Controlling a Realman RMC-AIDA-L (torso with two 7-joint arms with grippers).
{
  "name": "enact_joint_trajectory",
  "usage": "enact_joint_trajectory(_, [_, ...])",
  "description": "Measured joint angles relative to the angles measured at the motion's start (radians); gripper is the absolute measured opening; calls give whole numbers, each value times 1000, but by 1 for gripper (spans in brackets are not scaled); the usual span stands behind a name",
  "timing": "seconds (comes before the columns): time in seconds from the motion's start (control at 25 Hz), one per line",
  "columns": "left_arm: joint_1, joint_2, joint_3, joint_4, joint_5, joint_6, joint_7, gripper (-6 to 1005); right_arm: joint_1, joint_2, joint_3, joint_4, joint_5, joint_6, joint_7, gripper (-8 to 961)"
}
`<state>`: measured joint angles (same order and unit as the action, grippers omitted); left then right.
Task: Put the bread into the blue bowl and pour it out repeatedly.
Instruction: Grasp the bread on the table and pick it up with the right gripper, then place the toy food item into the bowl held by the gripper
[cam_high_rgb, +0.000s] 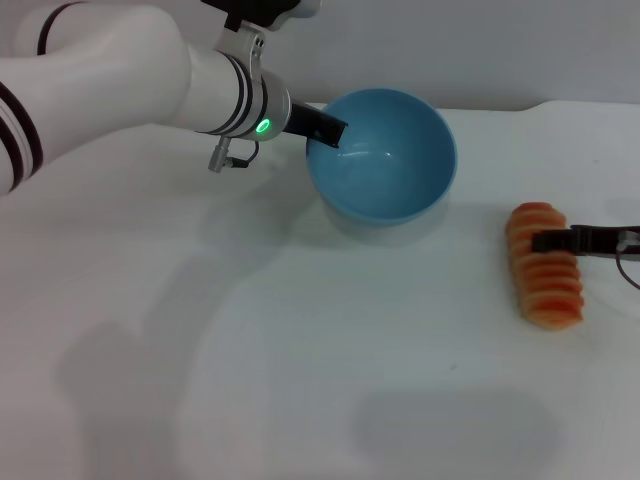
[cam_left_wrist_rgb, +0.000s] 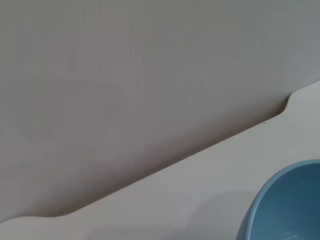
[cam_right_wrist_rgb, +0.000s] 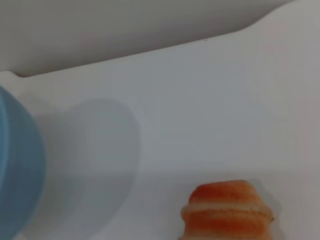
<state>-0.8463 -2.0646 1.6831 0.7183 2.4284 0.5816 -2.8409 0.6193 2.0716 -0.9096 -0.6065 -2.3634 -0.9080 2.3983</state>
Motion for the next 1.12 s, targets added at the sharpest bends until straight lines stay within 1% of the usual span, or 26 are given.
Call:
enact_joint_trajectory(0.24, [4,0,8,6,0,0,0,-1,8,-1,-15,-9,8,1,-15,556])
enact_joint_trajectory(0.4, [8,0,8,6,0,0,0,-1,2,1,-15,-21,9,6,-32,519])
enact_joint_trajectory(0.64, [9,0,6,2,-2,-3,0,-2,-38,5,-30,-105,49,6,-42,464])
enact_joint_trajectory(0.8, [5,1,7,4,-1,-3,0,-2,-72,1,-40,-223,87,-15,-42,403])
enact_joint_trajectory(0.88, [-3,1,7,3,1,-3,0,-2,-82,1,-40,-317,89,-57,-38,386])
enact_joint_trajectory(1.0, [-10,2,7,0,1,-3,0,-1,-88,1,-30,-444,97,-117,-32,360])
enact_joint_trajectory(1.12, [-15,2,8,-1,1,0,0,-1,-85,1,-27,-539,140,-172,-32,334])
